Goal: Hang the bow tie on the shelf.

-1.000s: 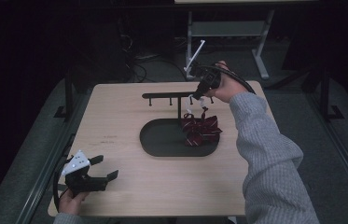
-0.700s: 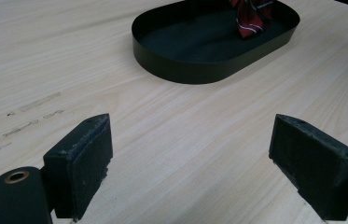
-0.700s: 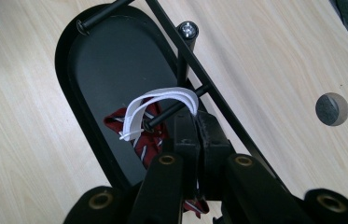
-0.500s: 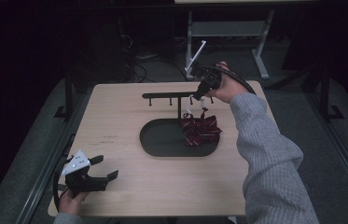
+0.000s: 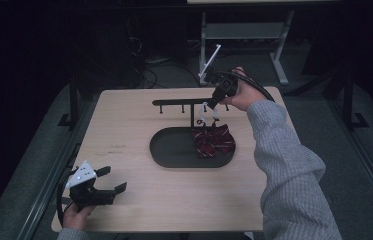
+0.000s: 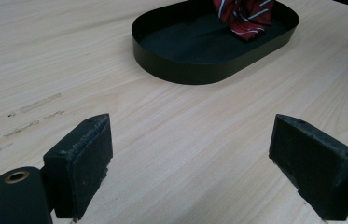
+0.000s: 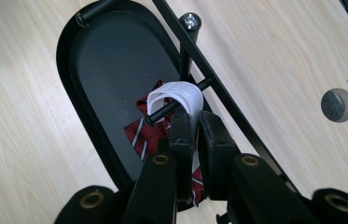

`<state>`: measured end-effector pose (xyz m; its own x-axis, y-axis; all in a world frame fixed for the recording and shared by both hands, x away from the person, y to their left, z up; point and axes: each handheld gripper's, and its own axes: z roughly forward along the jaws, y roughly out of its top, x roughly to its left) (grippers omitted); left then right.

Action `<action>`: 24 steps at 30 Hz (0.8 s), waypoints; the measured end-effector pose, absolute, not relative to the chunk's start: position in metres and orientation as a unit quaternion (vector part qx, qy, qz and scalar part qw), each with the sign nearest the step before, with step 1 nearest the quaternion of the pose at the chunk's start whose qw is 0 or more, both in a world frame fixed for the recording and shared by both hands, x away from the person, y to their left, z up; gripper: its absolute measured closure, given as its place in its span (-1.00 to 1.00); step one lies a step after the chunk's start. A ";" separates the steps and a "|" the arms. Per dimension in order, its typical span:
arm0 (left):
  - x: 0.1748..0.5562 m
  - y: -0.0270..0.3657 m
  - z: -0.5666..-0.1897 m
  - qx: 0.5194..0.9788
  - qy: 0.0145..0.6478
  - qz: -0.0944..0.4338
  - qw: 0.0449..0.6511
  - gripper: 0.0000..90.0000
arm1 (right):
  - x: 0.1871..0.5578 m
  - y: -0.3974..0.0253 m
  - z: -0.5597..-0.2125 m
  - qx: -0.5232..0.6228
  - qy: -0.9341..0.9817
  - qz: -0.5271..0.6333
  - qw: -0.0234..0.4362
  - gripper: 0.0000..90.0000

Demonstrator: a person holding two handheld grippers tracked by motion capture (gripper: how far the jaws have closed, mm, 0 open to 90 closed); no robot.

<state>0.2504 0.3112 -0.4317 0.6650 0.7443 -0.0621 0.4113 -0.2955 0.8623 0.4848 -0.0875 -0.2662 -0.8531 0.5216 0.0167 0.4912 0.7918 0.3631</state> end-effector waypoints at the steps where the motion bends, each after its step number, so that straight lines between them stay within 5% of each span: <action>1: 0.250 0.311 -0.432 0.785 0.368 0.179 0.466 -0.71 | 0.485 -0.088 -0.266 0.268 0.945 0.181 0.041 0.83; 24: 0.251 0.309 -0.432 0.782 0.369 0.178 0.470 -0.71 | 0.477 -0.098 -0.268 0.268 0.942 0.199 0.032 0.72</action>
<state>0.2509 0.3092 -0.4325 0.6640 0.7446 -0.0691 0.4109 -0.2861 0.8656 0.4773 -0.0977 -0.2684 -0.8548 0.5168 0.0471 0.4916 0.7775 0.3922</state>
